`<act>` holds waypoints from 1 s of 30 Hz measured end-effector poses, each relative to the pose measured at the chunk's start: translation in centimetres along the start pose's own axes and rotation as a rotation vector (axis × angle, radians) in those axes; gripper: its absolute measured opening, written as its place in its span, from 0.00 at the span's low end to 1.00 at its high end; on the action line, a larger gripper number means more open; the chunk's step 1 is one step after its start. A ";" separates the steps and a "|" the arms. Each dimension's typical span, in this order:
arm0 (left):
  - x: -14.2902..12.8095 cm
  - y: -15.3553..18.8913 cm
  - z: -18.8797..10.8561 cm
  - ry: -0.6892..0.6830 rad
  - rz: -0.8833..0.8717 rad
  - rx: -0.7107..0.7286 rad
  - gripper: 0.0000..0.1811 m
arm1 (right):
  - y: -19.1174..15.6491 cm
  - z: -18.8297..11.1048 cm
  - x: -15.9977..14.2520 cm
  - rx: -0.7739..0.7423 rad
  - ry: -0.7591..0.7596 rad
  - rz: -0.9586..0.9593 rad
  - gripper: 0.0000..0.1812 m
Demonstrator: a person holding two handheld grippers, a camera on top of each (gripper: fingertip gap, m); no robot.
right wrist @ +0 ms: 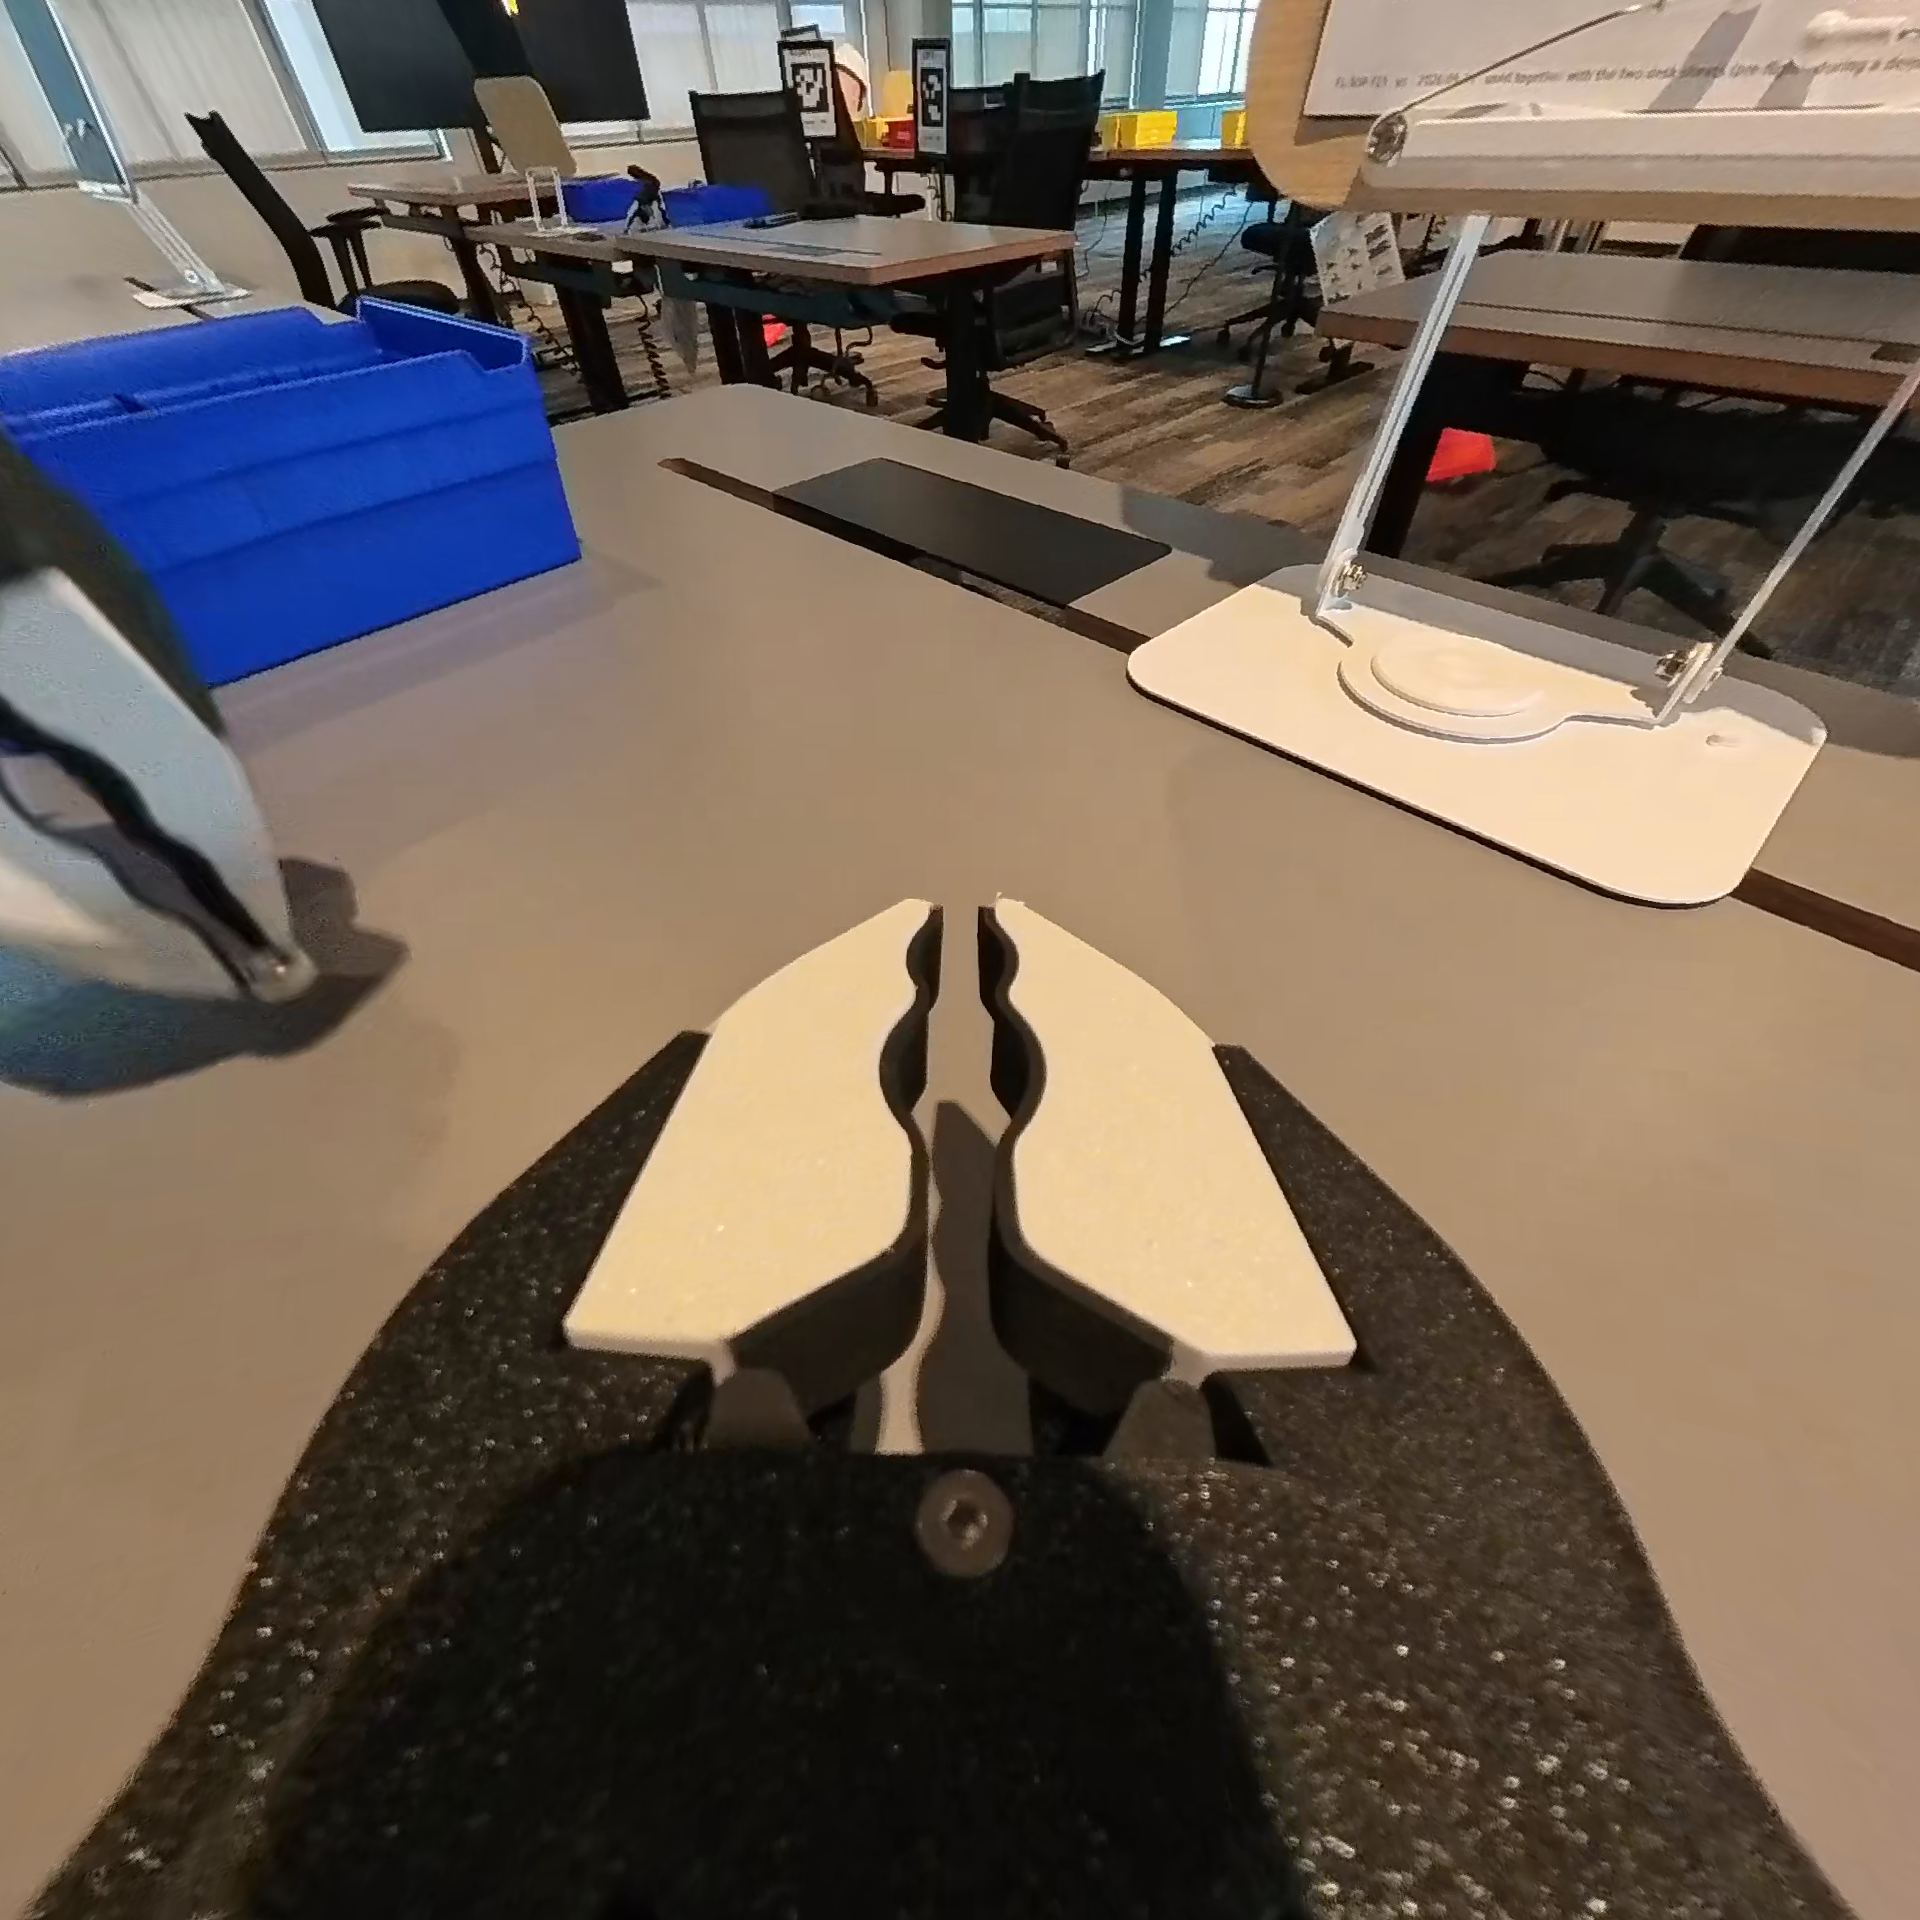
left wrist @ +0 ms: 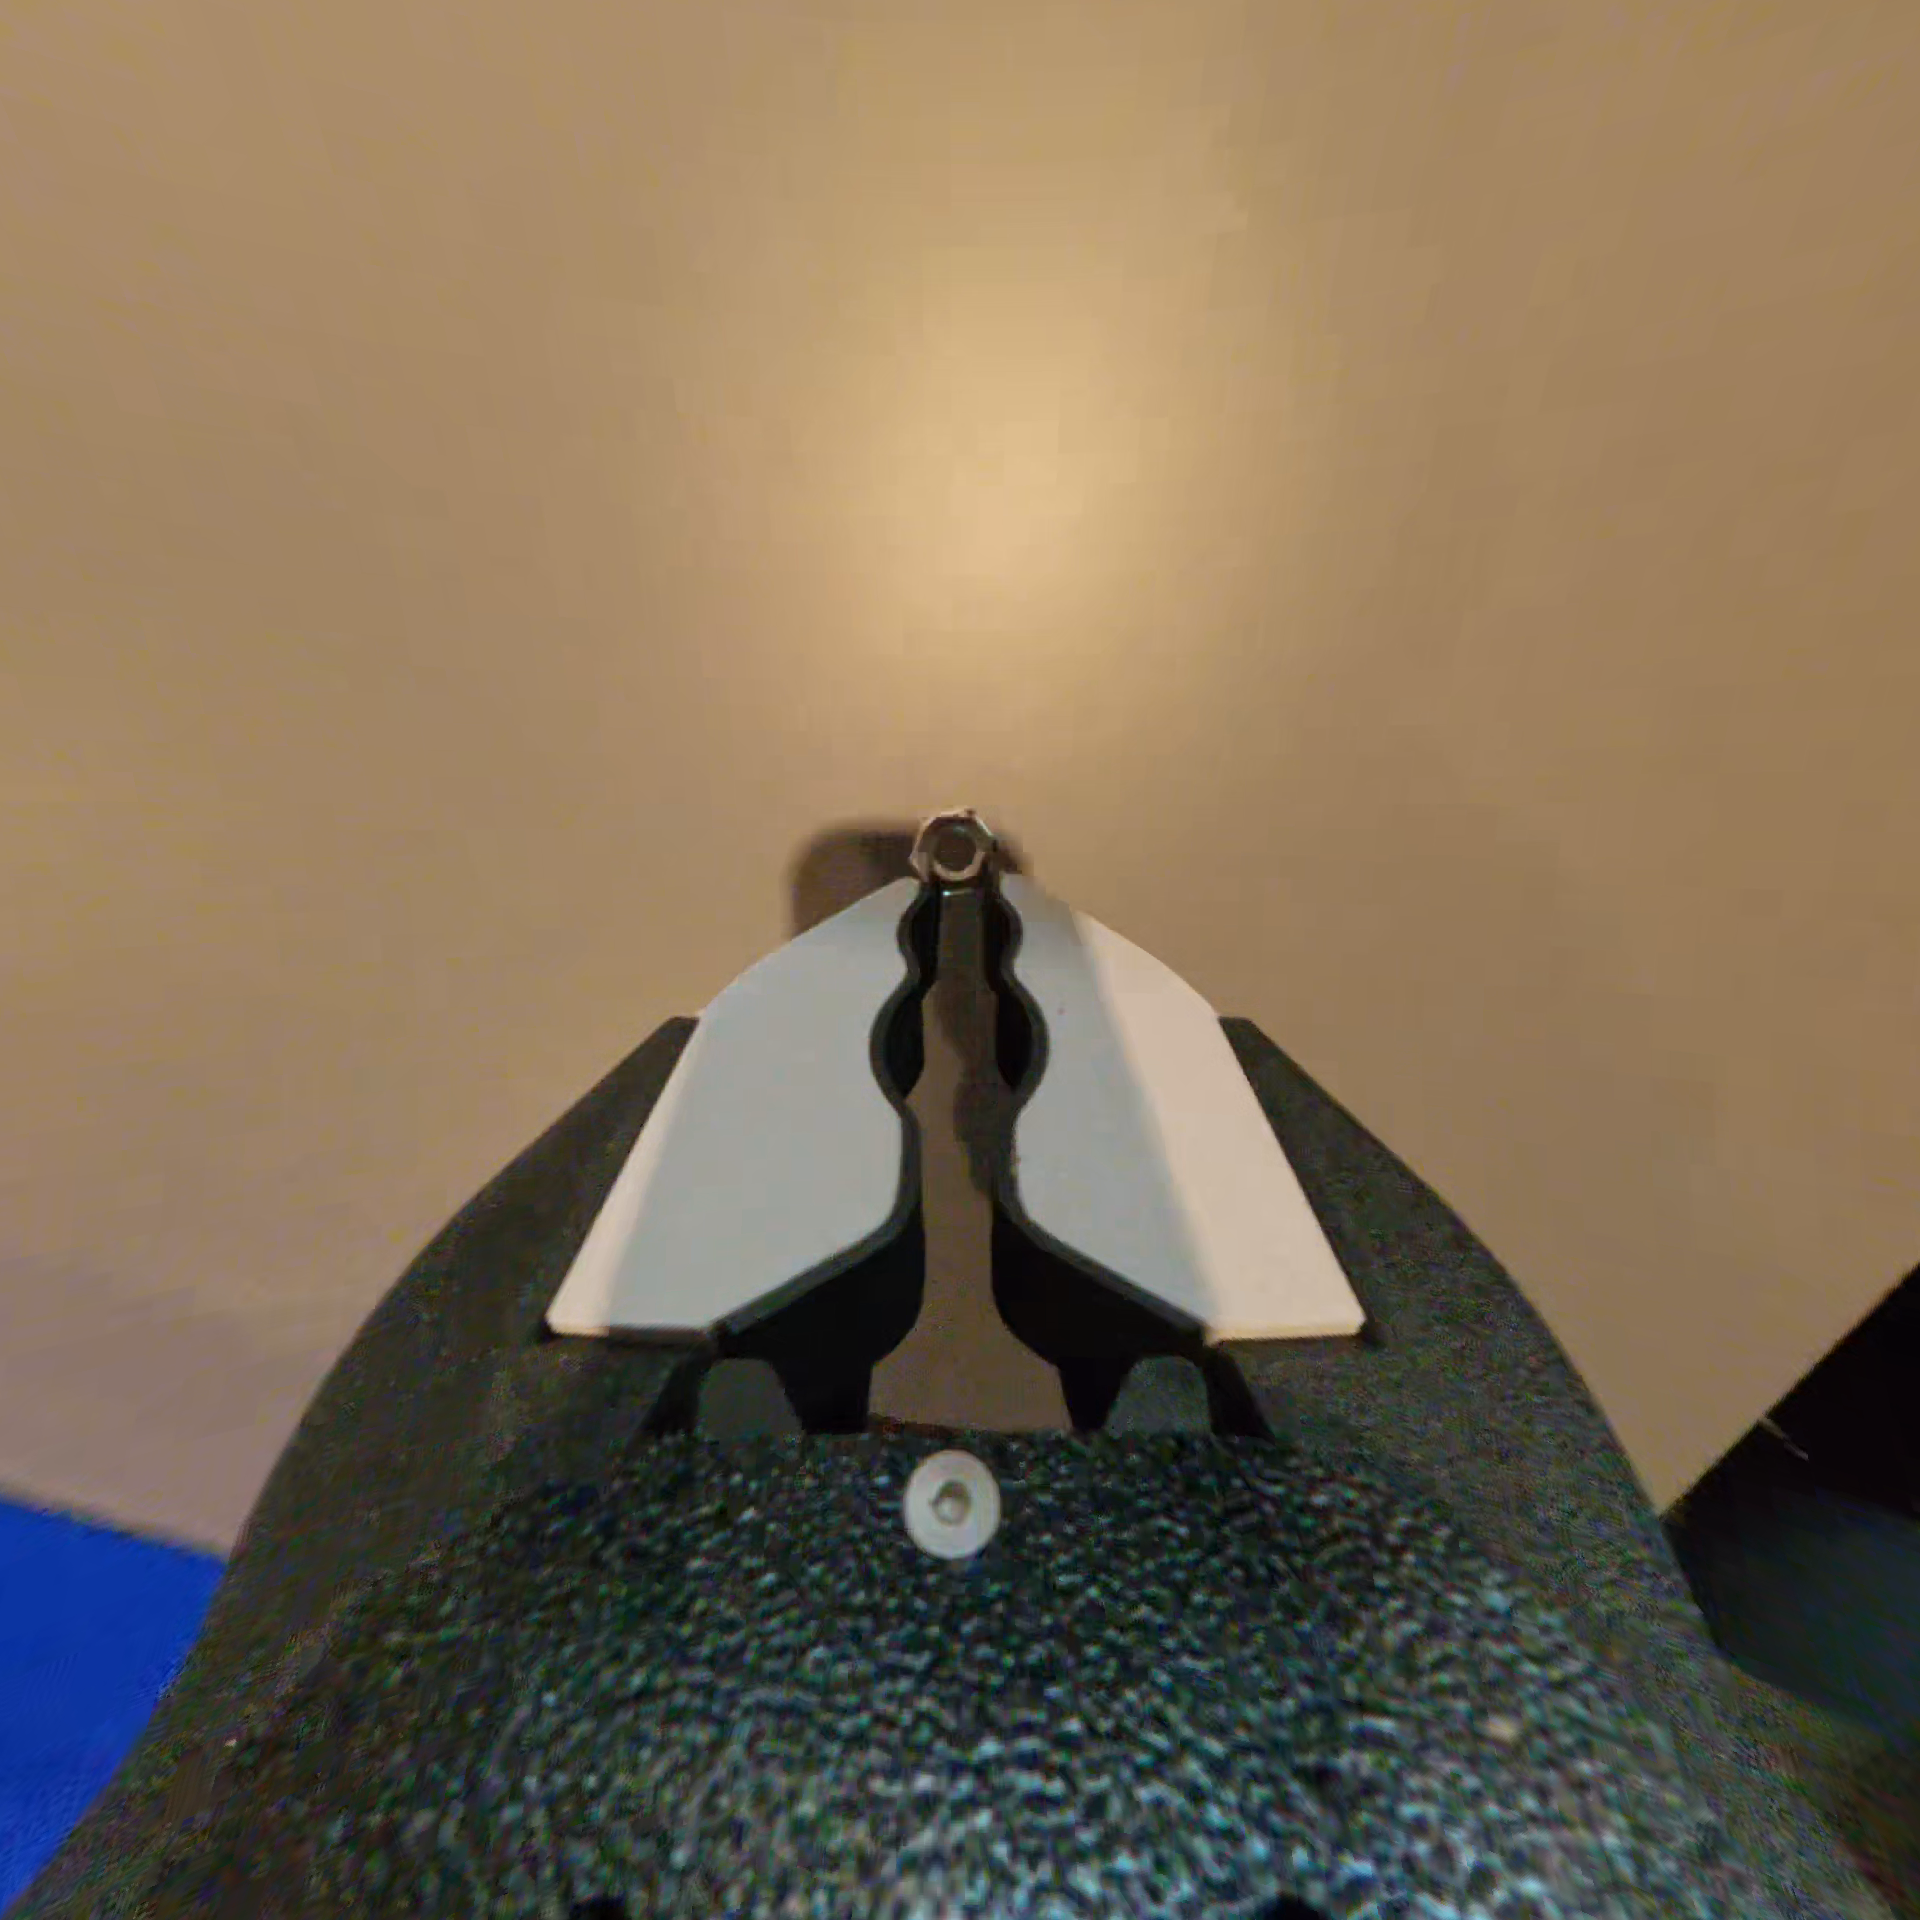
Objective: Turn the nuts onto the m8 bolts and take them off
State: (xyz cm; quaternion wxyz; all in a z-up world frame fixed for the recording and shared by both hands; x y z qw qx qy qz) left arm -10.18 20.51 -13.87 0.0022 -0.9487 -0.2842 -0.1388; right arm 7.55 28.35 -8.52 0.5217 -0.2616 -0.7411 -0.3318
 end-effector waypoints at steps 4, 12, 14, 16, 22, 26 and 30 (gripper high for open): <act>0.8 2.5 2.3 -0.052 0.050 -0.069 0.05 | -0.3 0.1 -0.1 0.010 -0.013 -0.018 0.04; 0.5 3.2 2.4 -0.067 0.097 -0.033 0.11 | -0.5 0.2 -0.2 0.027 -0.020 -0.022 0.03; 0.2 3.2 2.3 -0.070 0.096 -0.026 0.16 | -0.5 0.1 -0.2 0.029 -0.018 -0.018 0.03; 0.0 2.7 1.7 -0.051 0.089 0.000 0.20 | -0.5 0.1 -0.1 0.028 -0.016 -0.016 0.03; 0.6 -3.4 -7.3 0.245 -0.123 0.079 0.21 | -0.5 0.0 -0.1 0.029 -0.016 -0.014 0.04; -1.9 -13.0 -16.4 0.459 -0.391 0.236 0.20 | -0.6 0.1 -0.2 0.037 -0.022 -0.015 0.04; -7.9 -23.3 -19.8 0.366 -0.605 0.447 0.21 | -0.7 0.2 -0.3 0.046 -0.032 -0.021 0.04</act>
Point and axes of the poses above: each gripper's, where its closed fingertips meet, z out along the fingers, x out of its top, y = z × x across the jaws, the point moved 1 cm from there along -z, back along the fingers, and after that the axes turned 15 degrees about -z, right-handed, at the moved point
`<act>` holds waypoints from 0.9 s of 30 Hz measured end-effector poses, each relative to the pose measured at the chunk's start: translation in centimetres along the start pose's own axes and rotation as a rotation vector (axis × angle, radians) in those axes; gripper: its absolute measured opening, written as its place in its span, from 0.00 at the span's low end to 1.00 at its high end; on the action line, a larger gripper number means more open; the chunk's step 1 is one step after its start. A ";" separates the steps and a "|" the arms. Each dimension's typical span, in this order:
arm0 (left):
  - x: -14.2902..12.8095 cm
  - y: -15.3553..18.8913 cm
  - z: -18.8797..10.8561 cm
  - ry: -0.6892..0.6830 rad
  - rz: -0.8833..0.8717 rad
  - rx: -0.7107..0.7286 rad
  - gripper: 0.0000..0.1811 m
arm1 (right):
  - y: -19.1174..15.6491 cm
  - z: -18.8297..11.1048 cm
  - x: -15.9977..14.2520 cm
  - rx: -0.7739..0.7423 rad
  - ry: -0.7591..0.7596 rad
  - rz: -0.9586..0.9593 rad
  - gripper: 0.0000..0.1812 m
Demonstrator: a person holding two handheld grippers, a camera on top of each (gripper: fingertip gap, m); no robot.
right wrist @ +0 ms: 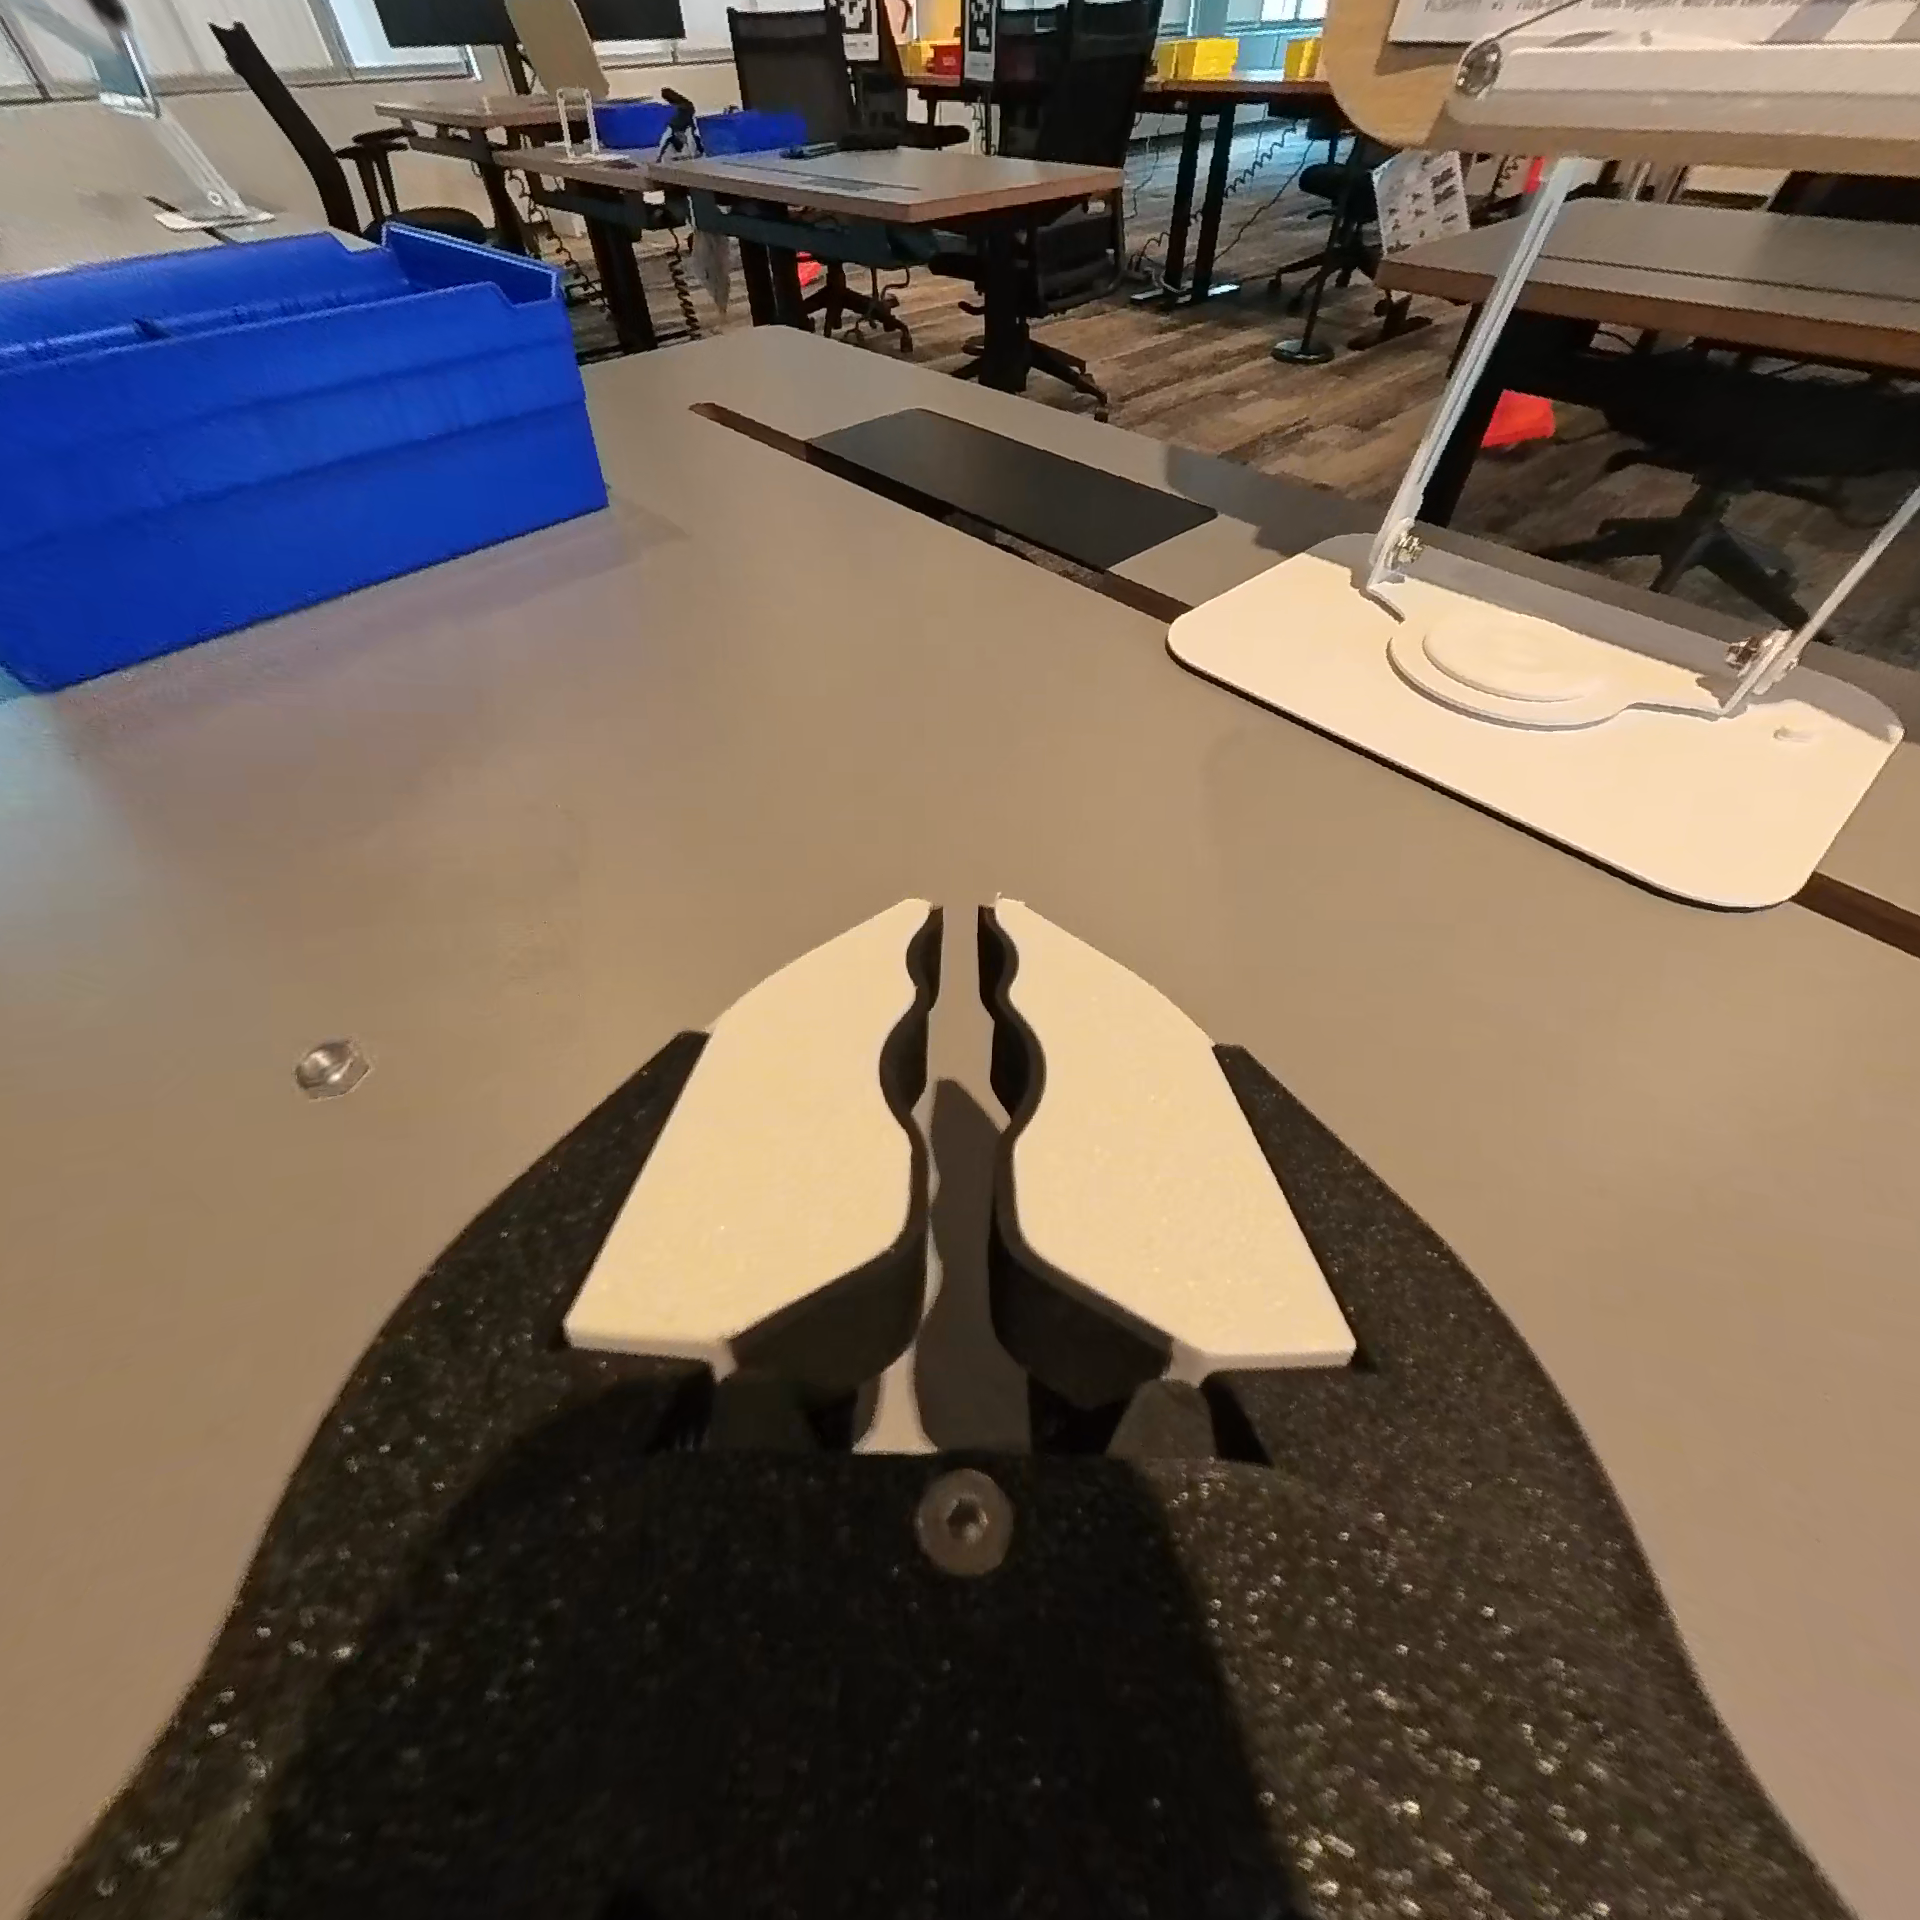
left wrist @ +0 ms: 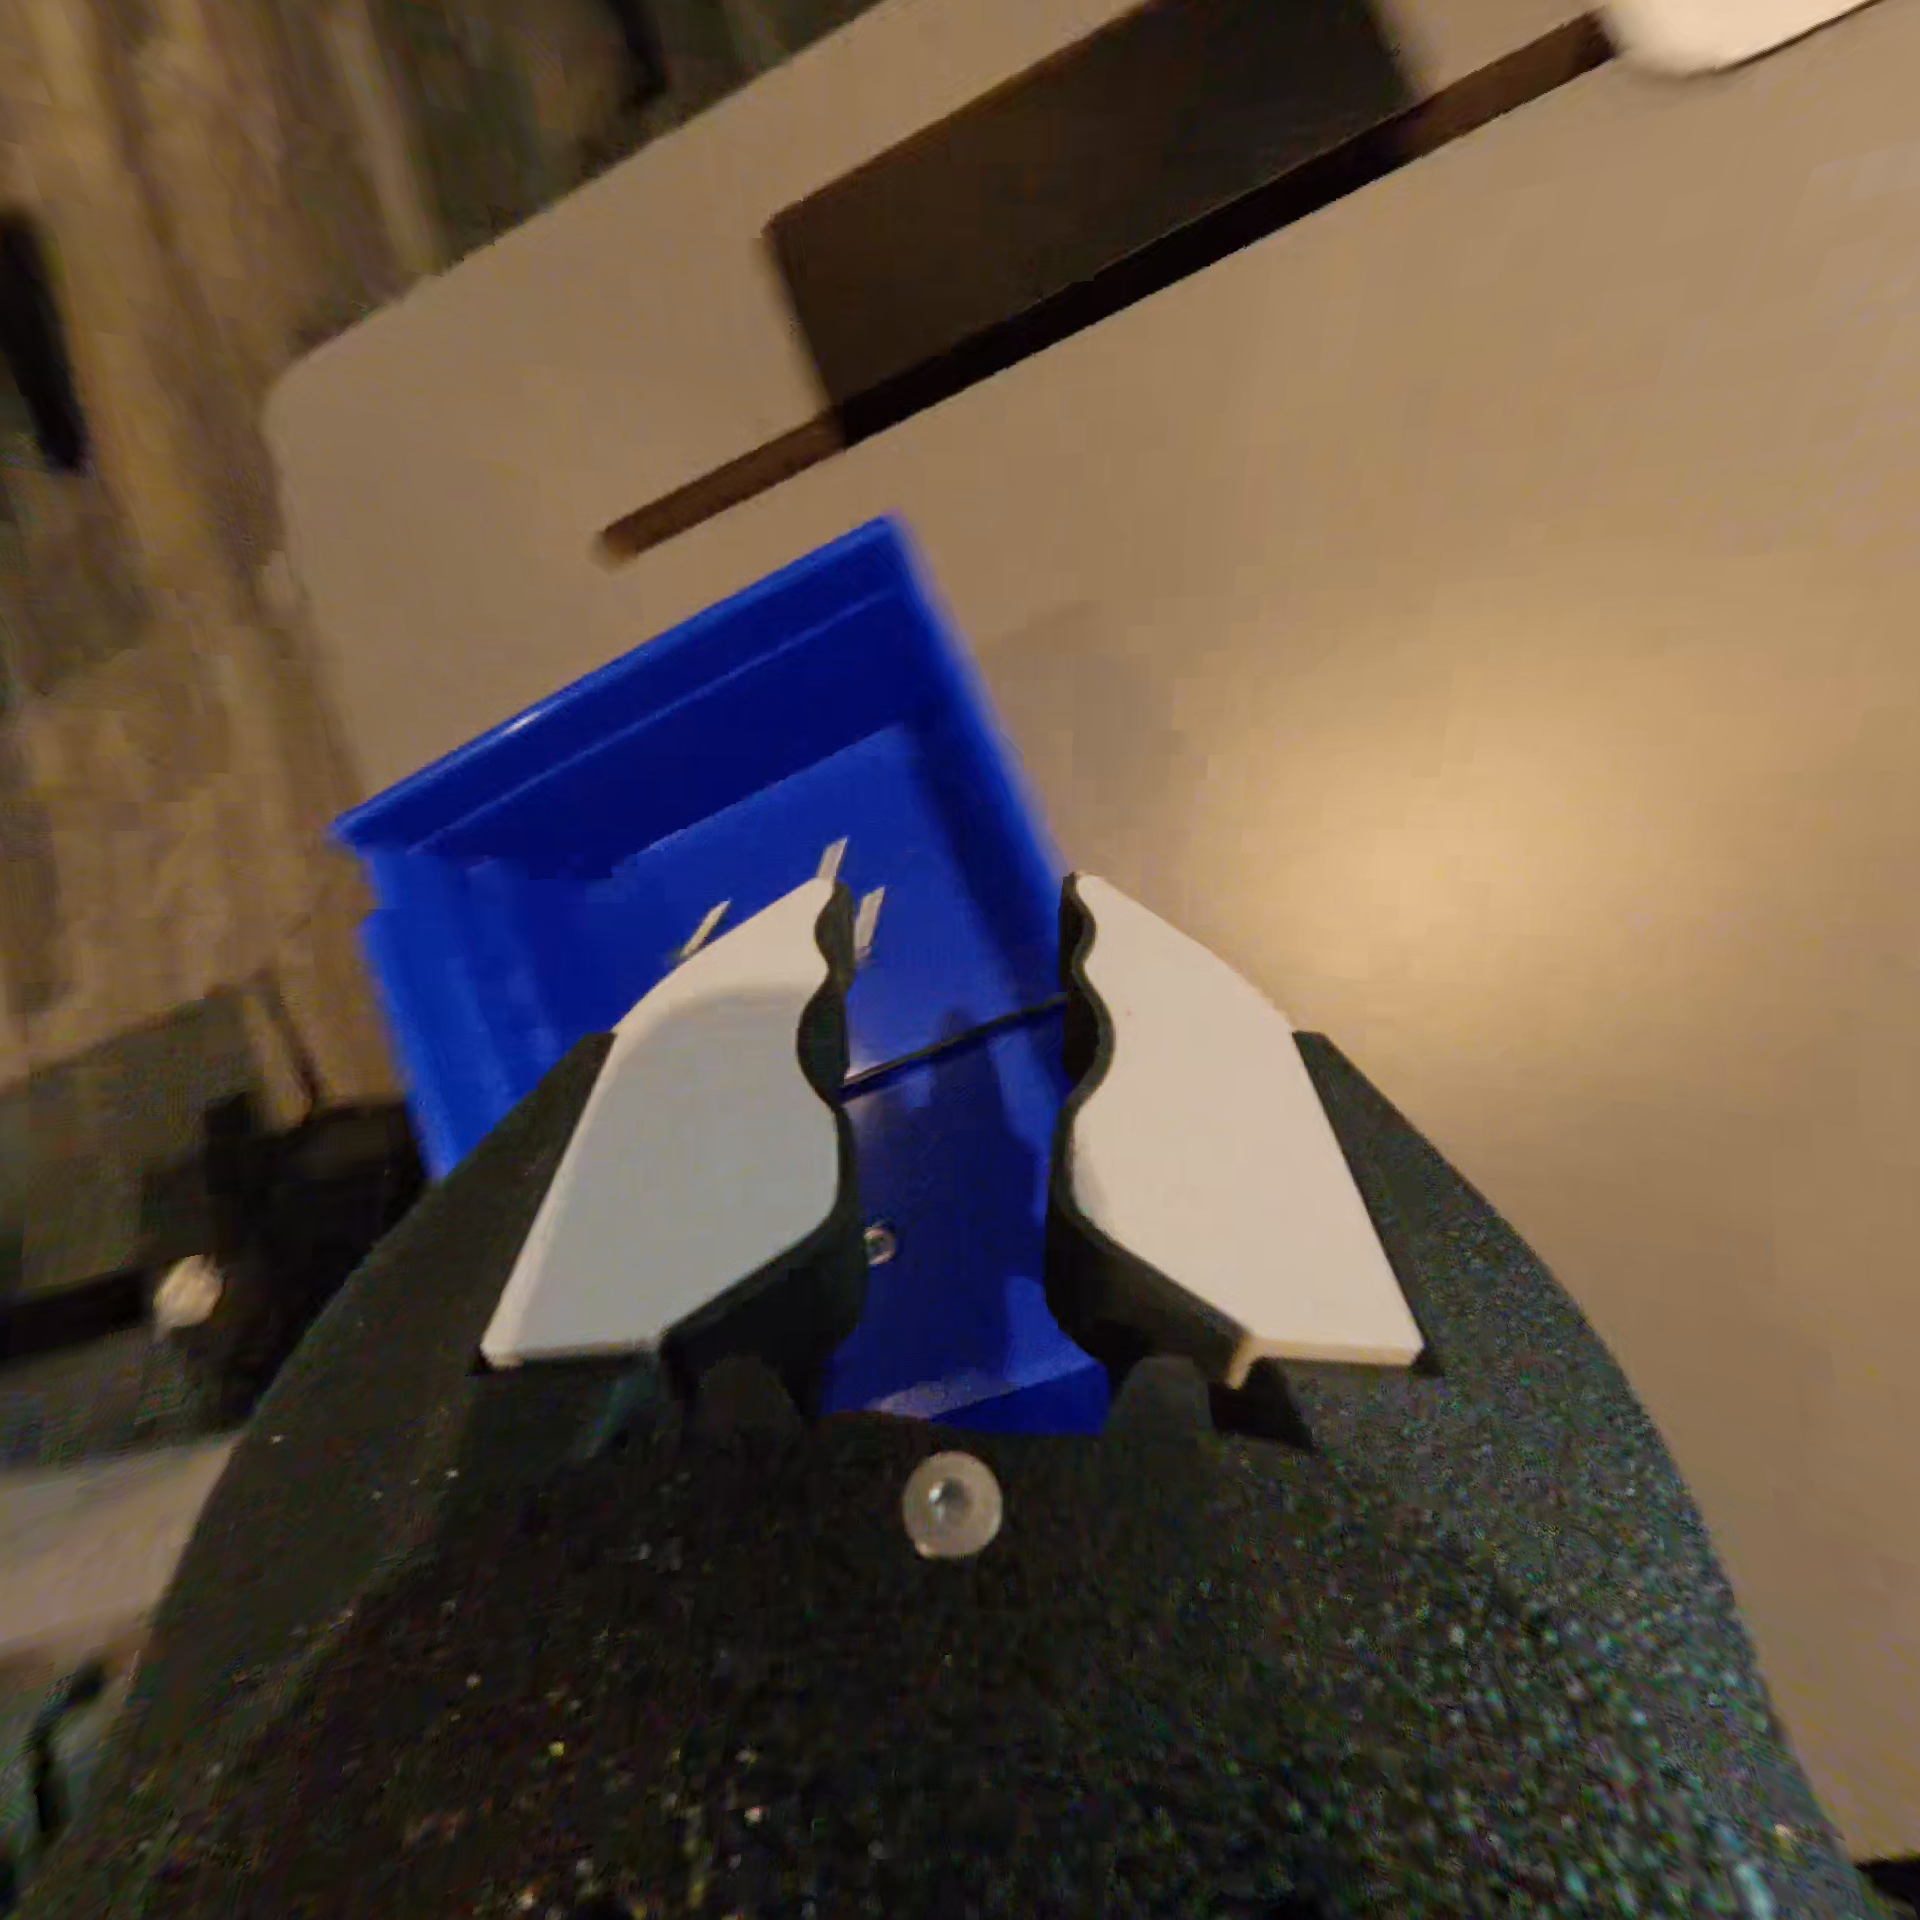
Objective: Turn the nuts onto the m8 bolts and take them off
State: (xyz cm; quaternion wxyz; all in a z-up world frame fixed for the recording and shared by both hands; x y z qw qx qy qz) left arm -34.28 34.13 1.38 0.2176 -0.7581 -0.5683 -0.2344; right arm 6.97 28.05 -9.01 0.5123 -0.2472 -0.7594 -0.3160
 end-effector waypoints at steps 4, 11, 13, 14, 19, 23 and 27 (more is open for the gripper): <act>-1.7 -7.5 4.8 -0.192 -0.059 0.126 0.21 | -0.1 0.0 0.0 0.001 -0.002 -0.009 0.04; -5.2 -12.9 12.2 -0.483 0.195 0.182 0.22 | 0.0 0.0 0.0 0.017 0.003 0.022 0.03; -5.5 -13.8 13.3 -0.520 0.306 0.186 0.22 | 0.1 0.1 0.0 0.023 0.006 0.036 0.03; -5.8 -13.8 13.8 -0.541 0.336 0.164 0.21 | 0.2 0.1 0.0 0.025 0.007 0.043 0.03; -6.5 -13.9 15.6 -0.597 0.363 0.099 0.21 | 0.1 0.1 0.0 0.028 0.006 0.050 0.03; -7.6 -14.0 16.1 -0.687 0.373 0.090 0.05 | 0.2 0.0 0.0 0.021 0.010 0.052 0.03; -7.5 -14.0 16.1 -0.664 0.326 0.127 0.05 | 0.3 -0.1 0.0 0.012 0.017 0.057 0.03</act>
Point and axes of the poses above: each gripper's, where its closed fingertips meet, z out along the fingers, x out of its top, y = z × x across the jaws, the point moved 1 cm from there along -z, back along the fingers, and after that the axes turned 15 degrees about -z, right-handed, at the moved point
